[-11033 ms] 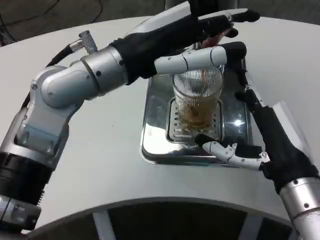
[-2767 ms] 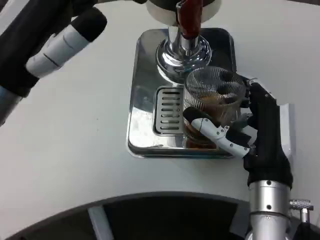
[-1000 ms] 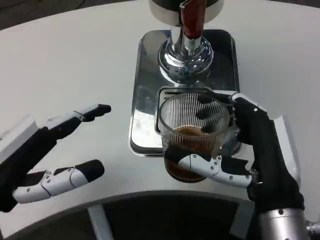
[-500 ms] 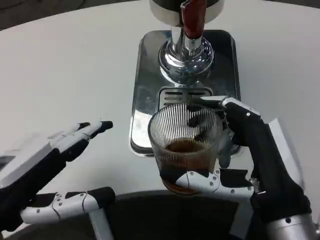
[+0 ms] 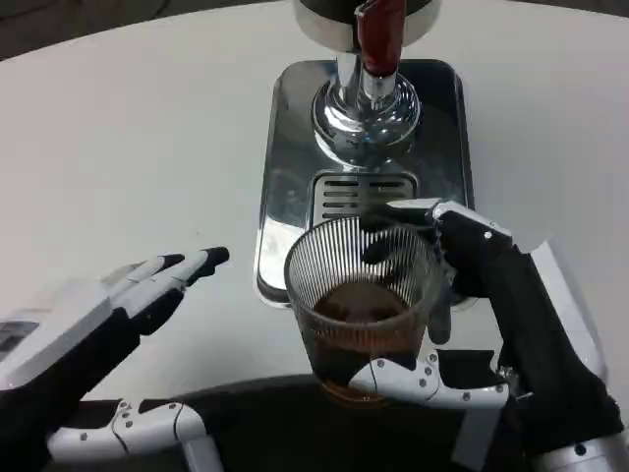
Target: Grasp the cup under the faucet to collect the drink, then remove the cup.
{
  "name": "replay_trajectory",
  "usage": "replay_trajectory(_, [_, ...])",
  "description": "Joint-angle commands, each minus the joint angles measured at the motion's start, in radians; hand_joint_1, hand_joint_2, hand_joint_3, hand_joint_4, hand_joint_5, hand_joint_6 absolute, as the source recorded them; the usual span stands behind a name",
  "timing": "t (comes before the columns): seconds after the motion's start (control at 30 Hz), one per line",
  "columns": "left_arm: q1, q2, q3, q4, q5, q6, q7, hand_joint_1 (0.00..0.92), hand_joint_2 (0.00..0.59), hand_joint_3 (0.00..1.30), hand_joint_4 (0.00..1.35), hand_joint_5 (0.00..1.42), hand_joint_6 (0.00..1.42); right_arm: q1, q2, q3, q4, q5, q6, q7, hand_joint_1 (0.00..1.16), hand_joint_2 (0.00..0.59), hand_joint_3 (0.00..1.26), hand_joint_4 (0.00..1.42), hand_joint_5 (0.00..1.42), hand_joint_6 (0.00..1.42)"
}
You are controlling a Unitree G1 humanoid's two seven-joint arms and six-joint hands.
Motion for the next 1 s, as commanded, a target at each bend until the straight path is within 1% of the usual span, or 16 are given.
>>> replay_trajectory(0.03, [0.038, 0.0, 0.021, -0.028, 0.009, 0.002, 0.008, 0.0, 0.104, 0.01, 0.0, 0.0, 0.0, 0.012, 0.003, 0.011, -0.054, 0.018, -0.048, 0.014, 1.1, 0.094, 0.95, 1.03, 1.13, 1.24])
replay_trajectory(0.5, [0.141, -0.005, 0.066, -0.089, 0.005, -0.018, -0.001, 0.0, 0.1, 0.0, 0.0, 0.0, 0.0, 0.034, -0.002, 0.032, -0.078, 0.03, -0.046, 0.051, 1.1, 0.094, 0.96, 1.05, 1.13, 1.24])
replay_trajectory(0.73, [0.175, -0.015, 0.07, -0.111, 0.007, -0.024, 0.004, 0.0, 0.1, 0.0, 0.0, 0.0, 0.0, 0.041, -0.005, 0.032, -0.088, 0.034, -0.041, 0.063, 1.1, 0.094, 0.96, 1.05, 1.14, 1.24])
replay_trajectory(1.0, [0.175, -0.021, 0.07, -0.114, 0.008, -0.015, 0.0, 0.0, 0.095, 0.0, 0.0, 0.0, 0.0, 0.043, -0.01, 0.026, -0.094, 0.041, -0.046, 0.068, 1.1, 0.095, 0.96, 1.05, 1.14, 1.25])
